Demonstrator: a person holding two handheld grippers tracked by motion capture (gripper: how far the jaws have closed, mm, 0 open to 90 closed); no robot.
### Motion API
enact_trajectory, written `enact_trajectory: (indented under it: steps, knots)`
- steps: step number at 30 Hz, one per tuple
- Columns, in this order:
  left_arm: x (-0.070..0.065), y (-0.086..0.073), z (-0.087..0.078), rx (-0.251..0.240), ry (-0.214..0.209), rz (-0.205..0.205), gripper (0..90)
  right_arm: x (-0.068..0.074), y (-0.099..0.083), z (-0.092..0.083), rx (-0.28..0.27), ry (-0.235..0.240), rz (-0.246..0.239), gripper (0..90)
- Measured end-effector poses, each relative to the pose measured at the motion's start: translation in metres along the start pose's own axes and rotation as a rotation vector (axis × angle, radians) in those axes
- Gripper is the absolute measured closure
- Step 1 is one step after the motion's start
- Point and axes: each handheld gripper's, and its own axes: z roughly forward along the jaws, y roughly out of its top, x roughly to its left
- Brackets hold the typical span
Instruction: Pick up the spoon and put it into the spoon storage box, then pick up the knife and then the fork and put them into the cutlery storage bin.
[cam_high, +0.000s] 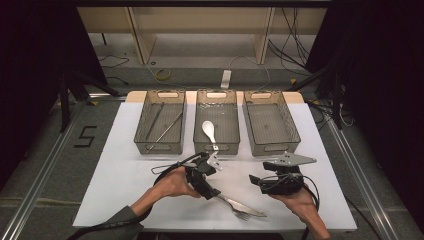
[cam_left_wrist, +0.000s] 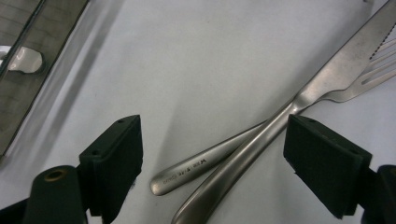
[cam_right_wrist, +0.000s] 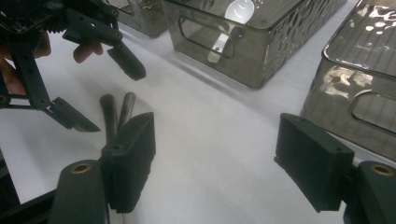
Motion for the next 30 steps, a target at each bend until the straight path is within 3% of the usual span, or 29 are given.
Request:
enact_trajectory:
  steps: [16,24,30]
  knots:
    - [-0.004,-0.001,0.011,0.061,0.023,0.06,27.6,-0.002,-0.001,-0.002,0.006,-0.004,0.008,29.6]
    - [-0.009,-0.001,0.011,0.065,0.009,0.082,33.8,-0.001,-0.001,-0.001,0.012,-0.006,0.001,29.6]
    - [-0.014,0.001,0.014,0.098,-0.023,0.116,36.5,-0.001,-0.001,-0.001,0.019,-0.005,0.001,29.7]
